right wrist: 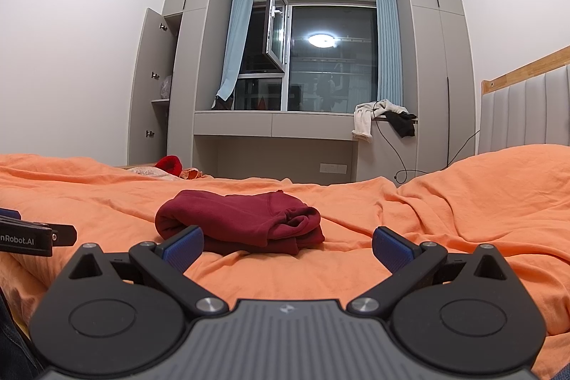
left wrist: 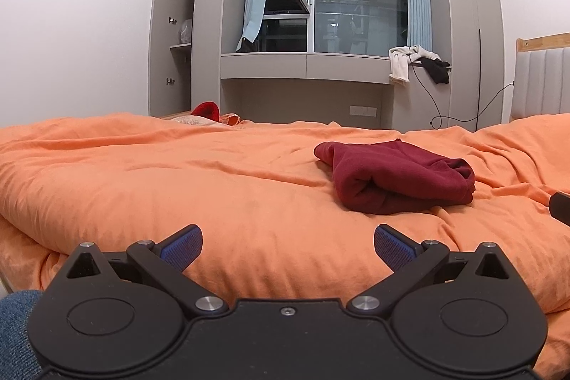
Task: Fold small clothes
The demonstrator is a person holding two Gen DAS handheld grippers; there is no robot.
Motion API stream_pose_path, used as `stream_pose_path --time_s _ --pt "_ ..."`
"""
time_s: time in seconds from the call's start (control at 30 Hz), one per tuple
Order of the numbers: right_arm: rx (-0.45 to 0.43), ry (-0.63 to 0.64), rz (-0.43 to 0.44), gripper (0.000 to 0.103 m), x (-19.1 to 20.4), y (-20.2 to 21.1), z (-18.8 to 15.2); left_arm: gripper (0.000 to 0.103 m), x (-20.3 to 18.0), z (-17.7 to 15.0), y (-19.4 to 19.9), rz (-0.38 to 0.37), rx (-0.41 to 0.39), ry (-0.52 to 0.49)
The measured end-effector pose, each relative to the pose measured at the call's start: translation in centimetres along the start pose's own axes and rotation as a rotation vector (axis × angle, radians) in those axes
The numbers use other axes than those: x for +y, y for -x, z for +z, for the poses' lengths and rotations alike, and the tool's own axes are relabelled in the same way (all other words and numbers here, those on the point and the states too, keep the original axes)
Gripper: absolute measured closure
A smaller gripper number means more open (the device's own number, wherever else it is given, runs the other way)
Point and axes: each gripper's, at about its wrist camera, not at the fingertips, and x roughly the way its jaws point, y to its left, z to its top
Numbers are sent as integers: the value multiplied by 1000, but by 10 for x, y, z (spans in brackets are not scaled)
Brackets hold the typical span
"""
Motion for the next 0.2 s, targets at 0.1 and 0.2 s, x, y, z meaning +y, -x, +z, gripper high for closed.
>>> stream_pose_path --time_s 0.1,0.2 --pt "0 0 0 0 0 0 0 1 0 0 0 0 3 -2" --pt "2 1 0 0 0 0 -1 1 0 0 0 0 5 -2"
